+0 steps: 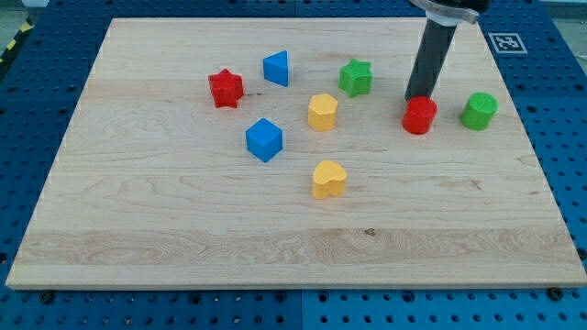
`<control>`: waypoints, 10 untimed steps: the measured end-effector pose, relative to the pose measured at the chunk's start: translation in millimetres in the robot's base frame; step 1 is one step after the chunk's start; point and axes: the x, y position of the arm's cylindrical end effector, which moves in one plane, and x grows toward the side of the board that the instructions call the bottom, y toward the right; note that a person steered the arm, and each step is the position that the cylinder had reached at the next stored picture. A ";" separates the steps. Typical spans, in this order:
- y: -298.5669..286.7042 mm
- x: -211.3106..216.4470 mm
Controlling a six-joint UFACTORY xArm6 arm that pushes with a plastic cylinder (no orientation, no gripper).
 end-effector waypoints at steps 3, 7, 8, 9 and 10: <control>0.0 53.3; 36.1 92.5; 16.2 97.9; 16.6 106.9; 63.7 131.3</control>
